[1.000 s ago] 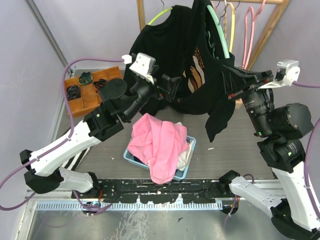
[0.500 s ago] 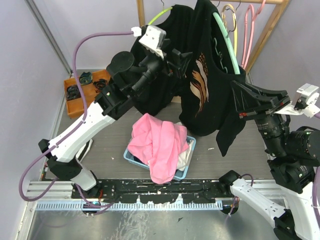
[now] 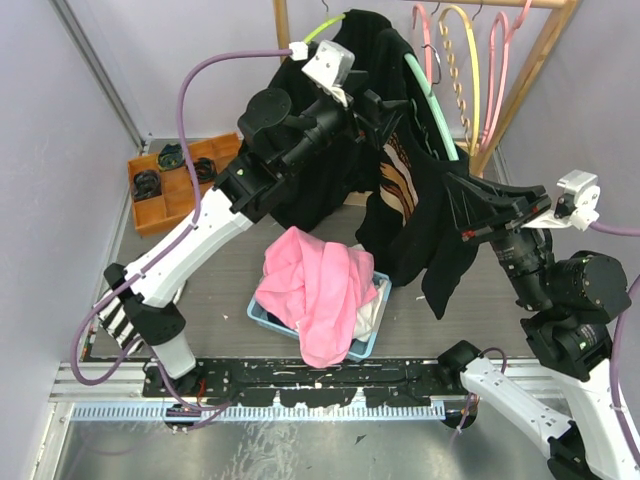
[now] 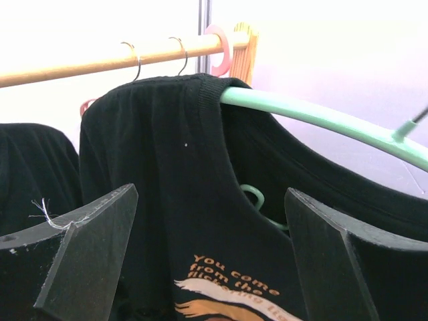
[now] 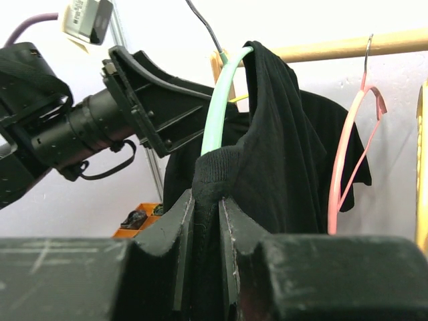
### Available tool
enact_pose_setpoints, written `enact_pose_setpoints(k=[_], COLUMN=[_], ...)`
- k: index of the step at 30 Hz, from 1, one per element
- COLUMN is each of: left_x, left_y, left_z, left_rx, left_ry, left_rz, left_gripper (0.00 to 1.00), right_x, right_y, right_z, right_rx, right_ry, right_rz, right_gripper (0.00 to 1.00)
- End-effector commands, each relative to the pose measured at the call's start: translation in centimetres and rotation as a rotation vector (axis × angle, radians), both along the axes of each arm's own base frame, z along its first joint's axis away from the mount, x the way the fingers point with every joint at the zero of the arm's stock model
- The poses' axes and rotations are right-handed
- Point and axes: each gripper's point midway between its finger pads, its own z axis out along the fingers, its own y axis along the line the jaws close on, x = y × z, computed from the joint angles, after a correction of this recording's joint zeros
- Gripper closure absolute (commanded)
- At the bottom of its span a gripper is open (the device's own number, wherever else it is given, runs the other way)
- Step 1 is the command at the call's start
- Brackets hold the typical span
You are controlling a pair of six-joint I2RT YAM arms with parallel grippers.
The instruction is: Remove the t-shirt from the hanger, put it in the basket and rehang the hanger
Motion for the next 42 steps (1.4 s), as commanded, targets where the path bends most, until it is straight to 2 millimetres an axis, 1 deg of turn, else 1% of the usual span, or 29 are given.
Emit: enact_pose_setpoints(k=[1, 4, 8, 9, 10, 11, 12, 14, 19, 20, 24, 25, 29, 30, 34, 36, 39, 41, 42], left_x=[0.3, 1.2, 2.2, 2.5, 2.7, 3.0, 3.0, 3.2, 2.5, 2.2, 0.7, 0.0, -3.2, -3.9, -6.2, -7.0, -7.7, -7.4, -7.0], left_y=[-0.3, -0.4, -0.4, -0.5, -0.6, -0.8, -0.7, -1.0, -1.4, -1.3, -1.3, -1.1, -1.4, -1.6, -1.4, -1.4, -1.4, -1.2, -0.9], left_z=[1.9, 1.9, 2.2, 2.1, 2.1, 2.0, 2.4, 2.3, 2.0, 1.8, 0.4, 0.3, -1.1, -1.9, -3.0, -3.6, -4.6, -5.2, -5.5], left_rx=[-0.047, -0.062, -0.080, -0.082, -0.083, -0.084, -0.090, -0.089, -0.086, -0.085, -0.070, -0.070, -0.045, -0.028, -0.005, 0.012, 0.036, 0.047, 0.049], left_ry=[-0.024, -0.016, -0.014, -0.012, -0.010, -0.009, -0.012, -0.010, 0.000, 0.004, 0.024, 0.028, 0.058, 0.067, 0.080, 0.093, 0.112, 0.132, 0.145], left_rz=[-0.020, -0.004, 0.014, 0.017, 0.019, 0.019, 0.020, 0.016, -0.031, -0.040, -0.102, -0.126, -0.261, -0.294, -0.341, -0.357, -0.370, -0.347, -0.318], left_gripper=[0.01, 0.00, 0.08, 0.11, 0.16, 0.22, 0.30, 0.45, 0.95, 1.00, 1.00, 1.00, 1.00, 1.00, 1.00, 1.00, 1.00, 1.00, 0.96], right_x=[-2.9, -2.9, -3.0, -3.0, -3.1, -3.2, -3.2, -3.3, -2.8, -2.5, -1.2, -0.8, 0.7, 1.1, 2.1, 2.5, 2.8, 2.9, 2.9], right_y=[-1.1, -1.0, -1.0, -1.0, -1.1, -1.1, -1.1, -1.2, -1.2, -1.1, -0.7, -0.6, -0.2, -0.1, 0.4, 0.6, 0.8, 0.9, 0.9], right_z=[4.5, 4.2, 4.1, 4.0, 4.1, 4.0, 4.0, 3.9, 3.4, 3.2, 2.0, 1.7, 0.6, 0.3, -0.5, -0.8, -1.1, -1.2, -1.2], right_rx=[0.093, 0.093, 0.090, 0.089, 0.091, 0.090, 0.091, 0.092, 0.087, 0.085, 0.083, 0.083, 0.083, 0.085, 0.082, 0.080, 0.080, 0.079, 0.080], right_ry=[-0.163, -0.160, -0.157, -0.156, -0.159, -0.158, -0.158, -0.159, -0.138, -0.129, -0.087, -0.077, -0.044, -0.038, -0.016, -0.008, -0.002, 0.002, 0.003], right_rz=[0.035, 0.038, 0.040, 0.041, 0.041, 0.041, 0.041, 0.038, 0.027, 0.022, 0.006, 0.001, -0.019, -0.024, -0.029, -0.030, -0.028, -0.029, -0.028], right_gripper=[0.99, 0.99, 0.99, 0.99, 0.99, 0.99, 0.99, 0.99, 0.99, 0.99, 0.99, 0.99, 0.99, 0.99, 1.00, 0.99, 0.99, 0.99, 0.99])
